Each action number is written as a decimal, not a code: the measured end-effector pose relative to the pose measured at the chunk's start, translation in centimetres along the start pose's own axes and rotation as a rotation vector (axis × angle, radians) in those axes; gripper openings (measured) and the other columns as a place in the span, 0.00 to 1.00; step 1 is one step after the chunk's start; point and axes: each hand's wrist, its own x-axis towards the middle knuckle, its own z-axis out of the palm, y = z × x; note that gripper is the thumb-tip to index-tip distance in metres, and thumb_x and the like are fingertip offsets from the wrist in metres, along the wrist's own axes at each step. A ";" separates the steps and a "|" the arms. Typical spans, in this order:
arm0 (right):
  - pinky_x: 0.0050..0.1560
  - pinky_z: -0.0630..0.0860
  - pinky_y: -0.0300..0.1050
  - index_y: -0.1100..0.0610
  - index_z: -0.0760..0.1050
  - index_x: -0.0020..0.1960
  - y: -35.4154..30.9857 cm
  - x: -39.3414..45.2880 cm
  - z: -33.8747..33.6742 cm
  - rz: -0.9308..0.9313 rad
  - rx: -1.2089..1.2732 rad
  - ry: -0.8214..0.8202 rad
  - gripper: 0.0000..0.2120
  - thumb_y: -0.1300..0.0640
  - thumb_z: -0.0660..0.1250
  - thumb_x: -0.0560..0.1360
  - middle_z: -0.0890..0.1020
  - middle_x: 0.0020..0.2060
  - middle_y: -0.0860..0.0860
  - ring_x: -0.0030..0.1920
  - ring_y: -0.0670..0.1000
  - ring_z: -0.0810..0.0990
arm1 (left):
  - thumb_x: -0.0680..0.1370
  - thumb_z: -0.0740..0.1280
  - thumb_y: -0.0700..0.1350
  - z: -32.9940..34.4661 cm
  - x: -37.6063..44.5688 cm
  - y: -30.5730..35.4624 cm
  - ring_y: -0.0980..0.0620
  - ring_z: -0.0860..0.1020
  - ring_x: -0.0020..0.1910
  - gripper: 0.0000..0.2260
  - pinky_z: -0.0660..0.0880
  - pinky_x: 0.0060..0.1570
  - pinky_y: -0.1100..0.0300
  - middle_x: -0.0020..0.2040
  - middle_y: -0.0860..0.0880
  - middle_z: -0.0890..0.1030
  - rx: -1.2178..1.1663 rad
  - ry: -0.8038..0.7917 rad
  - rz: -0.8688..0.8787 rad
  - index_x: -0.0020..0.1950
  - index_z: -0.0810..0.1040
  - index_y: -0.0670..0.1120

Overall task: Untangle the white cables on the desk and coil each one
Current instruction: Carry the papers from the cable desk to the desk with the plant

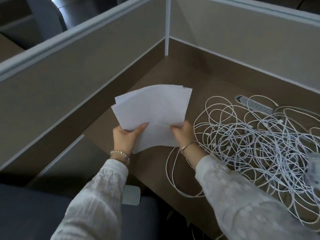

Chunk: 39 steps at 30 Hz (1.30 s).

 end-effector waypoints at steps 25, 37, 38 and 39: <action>0.48 0.72 0.40 0.67 0.79 0.51 2.0 0.7 1.3 0.046 -0.090 0.037 0.09 0.64 0.68 0.72 0.83 0.48 0.60 0.50 0.54 0.81 | 0.70 0.76 0.36 -0.7 2.5 -3.4 0.49 0.83 0.45 0.11 0.81 0.49 0.56 0.49 0.43 0.84 0.000 -0.039 -0.221 0.52 0.82 0.39; 0.54 0.77 0.52 0.67 0.78 0.50 0.8 1.0 -1.8 0.036 -0.096 0.087 0.10 0.63 0.69 0.71 0.83 0.48 0.61 0.51 0.58 0.81 | 0.73 0.74 0.38 1.0 3.0 -0.6 0.55 0.82 0.40 0.08 0.80 0.43 0.61 0.44 0.49 0.83 0.140 -0.183 -0.131 0.50 0.81 0.41; 0.53 0.77 0.51 0.67 0.78 0.50 0.4 0.8 -2.9 0.036 -0.100 0.099 0.10 0.63 0.68 0.71 0.83 0.48 0.60 0.50 0.57 0.81 | 0.73 0.74 0.38 1.6 2.9 -0.1 0.56 0.82 0.39 0.06 0.80 0.43 0.60 0.43 0.50 0.83 0.157 -0.218 -0.106 0.49 0.81 0.42; 0.52 0.77 0.49 0.68 0.77 0.50 -0.1 0.6 -3.7 0.030 -0.103 0.093 0.09 0.64 0.68 0.71 0.82 0.48 0.61 0.49 0.57 0.80 | 0.73 0.73 0.37 2.0 2.9 0.2 0.57 0.82 0.37 0.05 0.80 0.42 0.60 0.42 0.51 0.83 0.175 -0.246 -0.081 0.48 0.81 0.42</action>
